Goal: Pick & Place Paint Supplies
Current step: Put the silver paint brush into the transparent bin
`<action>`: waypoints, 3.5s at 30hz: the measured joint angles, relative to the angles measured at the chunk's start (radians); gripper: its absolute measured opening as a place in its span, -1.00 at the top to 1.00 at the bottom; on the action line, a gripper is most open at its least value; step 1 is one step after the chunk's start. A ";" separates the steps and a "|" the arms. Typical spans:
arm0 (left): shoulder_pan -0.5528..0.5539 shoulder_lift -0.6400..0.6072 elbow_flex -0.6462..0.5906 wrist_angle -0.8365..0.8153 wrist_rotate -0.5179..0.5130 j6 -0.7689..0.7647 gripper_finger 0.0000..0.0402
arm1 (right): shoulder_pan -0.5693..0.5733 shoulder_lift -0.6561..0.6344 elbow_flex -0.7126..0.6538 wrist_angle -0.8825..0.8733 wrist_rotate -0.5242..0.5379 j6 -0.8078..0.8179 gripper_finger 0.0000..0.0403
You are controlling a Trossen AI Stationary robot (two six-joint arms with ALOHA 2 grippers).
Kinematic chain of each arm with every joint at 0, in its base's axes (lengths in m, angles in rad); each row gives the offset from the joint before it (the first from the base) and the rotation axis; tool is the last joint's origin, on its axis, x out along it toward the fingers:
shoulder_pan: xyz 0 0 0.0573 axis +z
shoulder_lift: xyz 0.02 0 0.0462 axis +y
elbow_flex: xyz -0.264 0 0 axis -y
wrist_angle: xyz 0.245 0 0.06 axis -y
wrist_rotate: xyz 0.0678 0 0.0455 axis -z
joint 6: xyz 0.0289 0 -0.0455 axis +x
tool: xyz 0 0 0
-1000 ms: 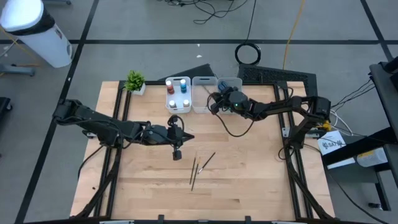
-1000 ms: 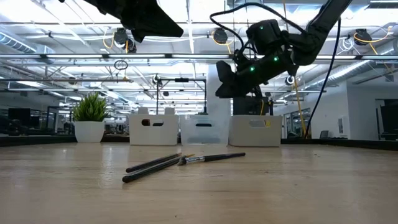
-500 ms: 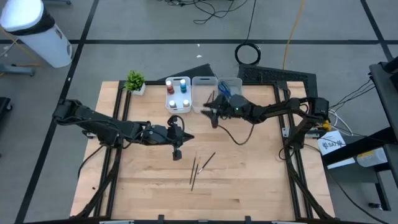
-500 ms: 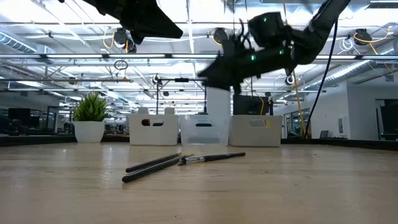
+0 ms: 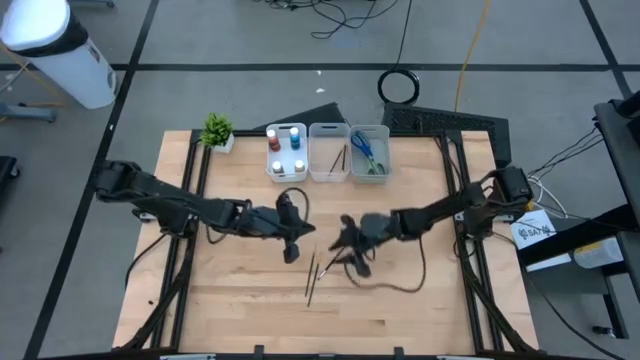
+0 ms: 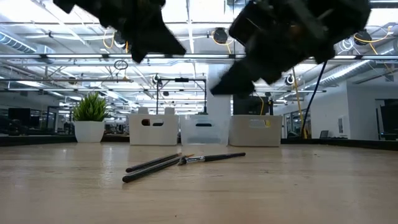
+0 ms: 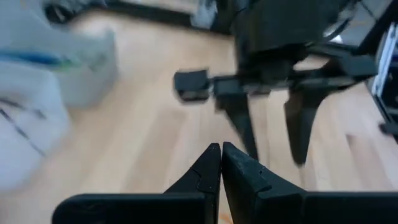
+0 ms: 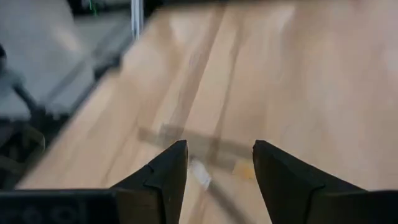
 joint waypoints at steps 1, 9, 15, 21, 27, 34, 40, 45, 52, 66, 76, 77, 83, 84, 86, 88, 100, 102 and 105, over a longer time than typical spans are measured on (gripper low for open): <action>0.000 0.021 0.000 -0.002 0.018 -0.016 0.89 | 0.026 0.001 -0.001 -0.035 0.023 0.000 0.16; 0.001 0.177 0.000 0.067 0.044 -0.057 0.89 | 0.147 0.050 0.035 -0.097 0.032 0.022 0.20; -0.028 0.276 0.000 0.129 0.332 -0.187 0.89 | 0.163 0.159 0.171 -0.155 -0.037 -0.002 0.35; -0.163 0.404 0.000 0.284 0.463 -0.193 0.89 | 0.146 0.185 0.202 -0.162 -0.068 -0.043 0.44; -0.231 0.494 0.001 0.309 0.423 -0.233 0.89 | 0.126 0.186 0.202 -0.159 -0.067 -0.031 0.48; -0.209 0.528 0.004 0.295 0.361 -0.282 0.90 | 0.119 0.193 0.201 -0.191 -0.053 -0.032 0.48; -0.168 0.529 0.003 0.300 0.334 -0.275 0.90 | 0.119 0.220 0.202 -0.232 -0.036 -0.070 0.50; -0.142 0.530 0.003 0.291 0.300 -0.267 0.90 | 0.119 0.259 0.200 -0.266 -0.042 -0.104 0.58; -0.117 0.529 0.002 0.288 0.289 -0.257 0.90 | 0.106 0.301 0.202 -0.207 0.007 -0.112 0.69; -0.134 0.388 -0.001 0.223 0.230 -0.133 0.89 | 0.062 0.304 0.200 -0.172 0.228 -0.140 0.88; -0.074 0.376 0.001 0.202 0.153 -0.112 0.89 | 0.075 0.190 0.199 -0.131 0.305 -0.213 0.99; -0.071 0.376 0.001 0.185 0.148 -0.099 0.89 | 0.078 0.174 0.199 -0.144 0.305 -0.211 1.00; -0.029 0.377 0.001 0.070 0.052 -0.068 0.89 | 0.102 0.072 0.200 -0.278 0.301 -0.184 1.00; -0.022 0.377 0.001 0.052 0.041 -0.067 0.89 | 0.106 0.061 0.199 -0.299 0.301 -0.181 1.00; -0.007 0.377 0.001 0.037 0.034 -0.066 0.89 | 0.114 0.044 0.198 -0.314 0.301 -0.181 1.00; 0.004 0.377 0.001 0.039 0.043 -0.065 0.89 | 0.118 0.037 0.199 -0.326 0.301 -0.188 1.00; 0.015 0.377 0.001 0.042 0.043 -0.049 0.90 | 0.120 0.044 0.199 -0.347 0.301 -0.187 1.00; 0.015 0.377 0.001 0.043 0.042 -0.049 0.90 | 0.120 0.044 0.199 -0.349 0.301 -0.187 1.00; 0.015 0.384 0.001 0.051 0.044 -0.049 0.90 | 0.120 0.044 0.199 -0.349 0.301 -0.188 1.00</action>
